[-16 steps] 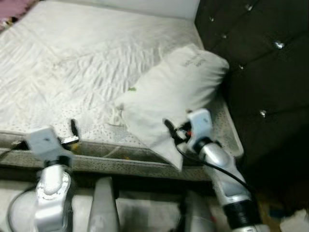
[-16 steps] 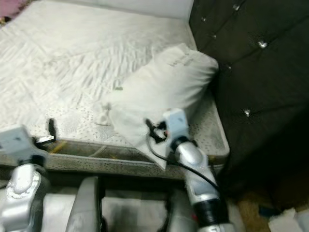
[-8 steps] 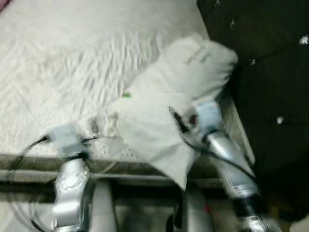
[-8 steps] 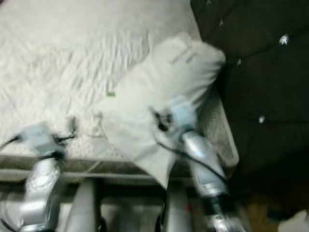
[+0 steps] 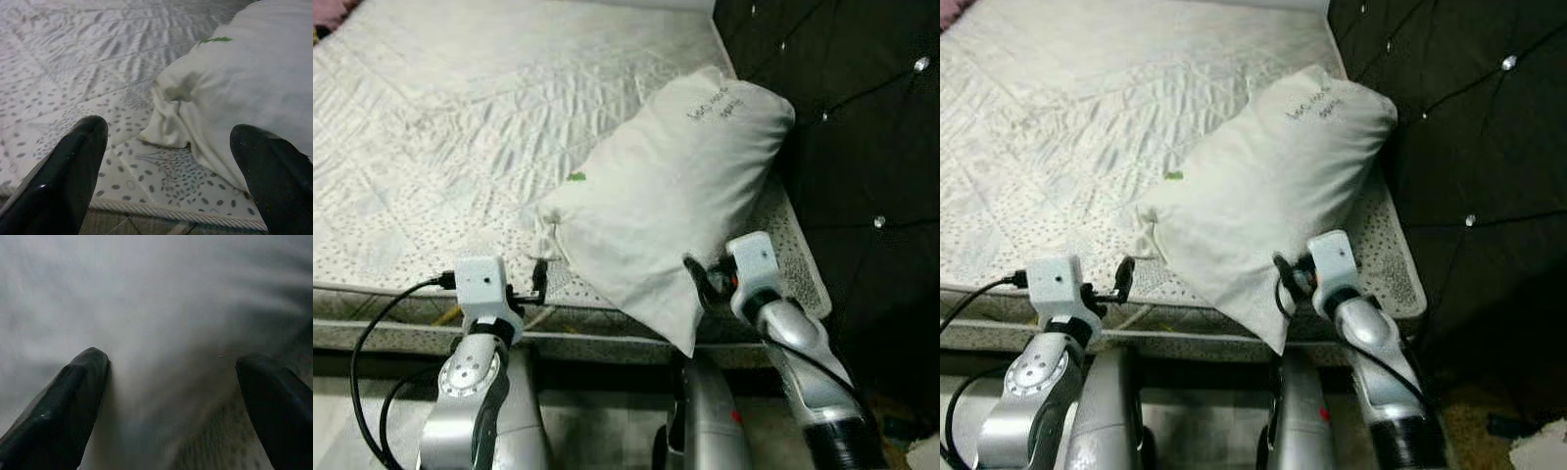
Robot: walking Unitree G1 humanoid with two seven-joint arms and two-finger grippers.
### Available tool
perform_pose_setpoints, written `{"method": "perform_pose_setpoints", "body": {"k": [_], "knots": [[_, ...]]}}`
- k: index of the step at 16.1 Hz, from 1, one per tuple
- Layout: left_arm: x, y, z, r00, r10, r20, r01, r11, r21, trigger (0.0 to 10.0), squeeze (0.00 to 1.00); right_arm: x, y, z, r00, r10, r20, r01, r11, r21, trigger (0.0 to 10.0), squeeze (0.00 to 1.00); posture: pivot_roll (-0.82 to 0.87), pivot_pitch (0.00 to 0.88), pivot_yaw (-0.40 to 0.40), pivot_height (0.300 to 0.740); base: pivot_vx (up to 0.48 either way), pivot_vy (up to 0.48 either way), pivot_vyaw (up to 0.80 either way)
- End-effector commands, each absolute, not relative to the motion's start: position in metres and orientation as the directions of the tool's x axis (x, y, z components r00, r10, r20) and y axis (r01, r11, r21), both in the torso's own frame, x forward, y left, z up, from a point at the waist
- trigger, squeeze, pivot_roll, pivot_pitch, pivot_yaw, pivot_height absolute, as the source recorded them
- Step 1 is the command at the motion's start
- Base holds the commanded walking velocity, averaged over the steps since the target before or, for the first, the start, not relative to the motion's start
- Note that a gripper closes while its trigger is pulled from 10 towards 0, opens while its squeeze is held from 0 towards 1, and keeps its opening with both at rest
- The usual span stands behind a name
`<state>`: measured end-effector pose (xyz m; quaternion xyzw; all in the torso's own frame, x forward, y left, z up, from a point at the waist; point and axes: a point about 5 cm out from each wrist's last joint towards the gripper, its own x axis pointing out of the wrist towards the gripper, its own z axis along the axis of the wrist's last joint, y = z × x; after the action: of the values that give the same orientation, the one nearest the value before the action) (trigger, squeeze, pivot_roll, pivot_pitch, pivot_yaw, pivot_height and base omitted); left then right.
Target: Clean up the room
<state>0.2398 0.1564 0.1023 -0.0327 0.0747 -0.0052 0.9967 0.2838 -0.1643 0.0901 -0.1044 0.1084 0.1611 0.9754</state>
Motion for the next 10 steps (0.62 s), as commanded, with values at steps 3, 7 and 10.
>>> {"method": "perform_pose_setpoints", "body": {"k": [3,7,10], "knots": [[0.233,0.152,0.097,0.969,-0.094,-0.229,0.08,0.994,-0.07,10.0,0.0,0.278,-0.177,0.094,0.921,0.263,-0.287,-0.324,0.927,-0.19,10.0,0.0,0.06,0.117,-0.064,0.536,0.0,0.0,0.0],[0.225,0.15,0.097,0.955,-0.142,-0.259,0.13,0.989,-0.065,10.0,0.0,0.26,-0.183,0.092,0.854,0.337,-0.397,-0.419,0.898,-0.138,10.0,0.0,0.05,0.124,-0.05,0.536,0.0,0.0,0.0],[0.223,0.152,0.099,0.95,-0.153,-0.274,0.137,0.988,-0.077,10.0,0.0,0.265,-0.174,0.095,0.775,0.427,-0.466,-0.509,0.859,-0.06,10.0,0.0,0.05,0.127,-0.044,0.536,0.0,0.0,0.0]]}}
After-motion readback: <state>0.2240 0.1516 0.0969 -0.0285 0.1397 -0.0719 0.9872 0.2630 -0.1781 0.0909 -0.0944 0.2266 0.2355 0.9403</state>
